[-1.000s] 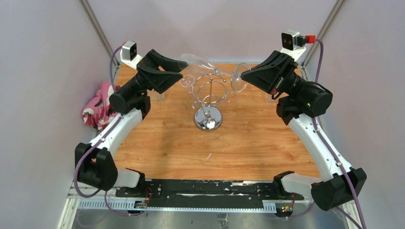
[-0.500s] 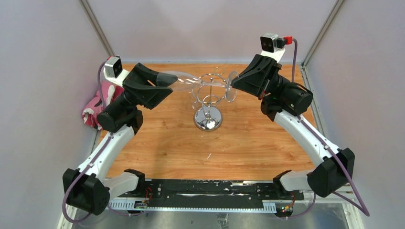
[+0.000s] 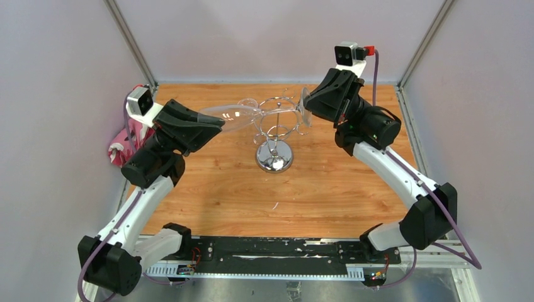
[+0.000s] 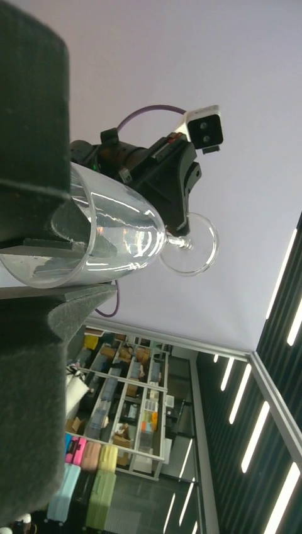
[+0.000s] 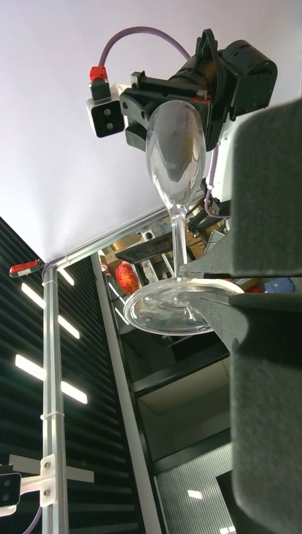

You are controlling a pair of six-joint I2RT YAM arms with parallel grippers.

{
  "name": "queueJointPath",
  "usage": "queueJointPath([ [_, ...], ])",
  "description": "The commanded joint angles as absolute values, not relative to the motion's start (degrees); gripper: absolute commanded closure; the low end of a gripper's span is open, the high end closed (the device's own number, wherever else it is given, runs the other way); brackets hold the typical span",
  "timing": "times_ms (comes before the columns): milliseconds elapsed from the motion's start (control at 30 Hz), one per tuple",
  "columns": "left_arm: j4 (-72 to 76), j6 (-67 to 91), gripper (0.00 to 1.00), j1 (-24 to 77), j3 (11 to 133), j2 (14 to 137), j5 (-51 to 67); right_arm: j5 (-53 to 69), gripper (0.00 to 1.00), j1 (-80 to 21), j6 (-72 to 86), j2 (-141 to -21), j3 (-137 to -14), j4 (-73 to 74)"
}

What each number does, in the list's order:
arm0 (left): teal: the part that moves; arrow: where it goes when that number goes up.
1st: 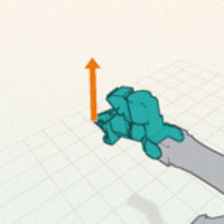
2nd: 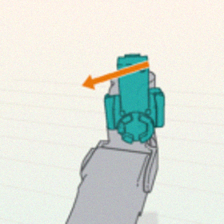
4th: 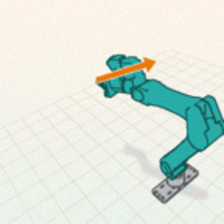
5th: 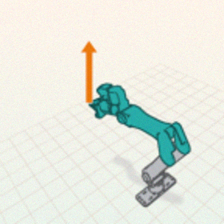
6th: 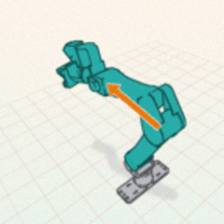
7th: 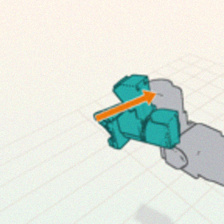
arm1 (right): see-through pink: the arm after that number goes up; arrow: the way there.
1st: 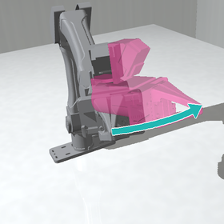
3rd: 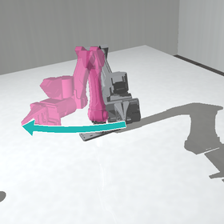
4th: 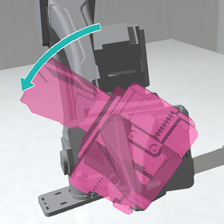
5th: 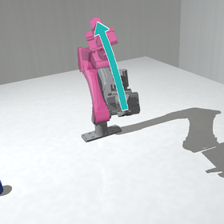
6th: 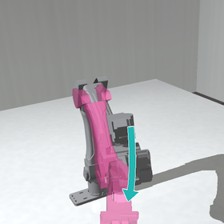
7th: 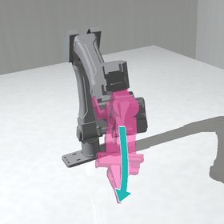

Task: Take the wine glass off the wine glass rack

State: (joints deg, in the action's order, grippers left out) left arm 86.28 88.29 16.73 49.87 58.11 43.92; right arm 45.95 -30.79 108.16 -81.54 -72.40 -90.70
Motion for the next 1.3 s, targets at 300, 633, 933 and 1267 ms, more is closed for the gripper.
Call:
queueJointPath([
  [300,49.95,64.23,1.00,19.78,52.73,43.86,41.01,54.08,0.47,-31.33,95.21,-83.77,-68.20,-80.27],
  [633,-18.19,28.94,1.00,19.78,84.84,40.52,17.46,52.24,0.31,-24.56,93.58,-78.58,-59.86,-77.26],
  [933,-66.57,14.17,1.00,19.78,123.96,62.26,-18.28,54.29,0.31,-12.36,95.99,-74.46,-53.18,-77.40],
  [1267,-78.34,14.52,1.00,19.78,110.91,66.43,-24.55,59.74,0.31,-6.39,66.91,-65.92,-59.61,-32.79],
])
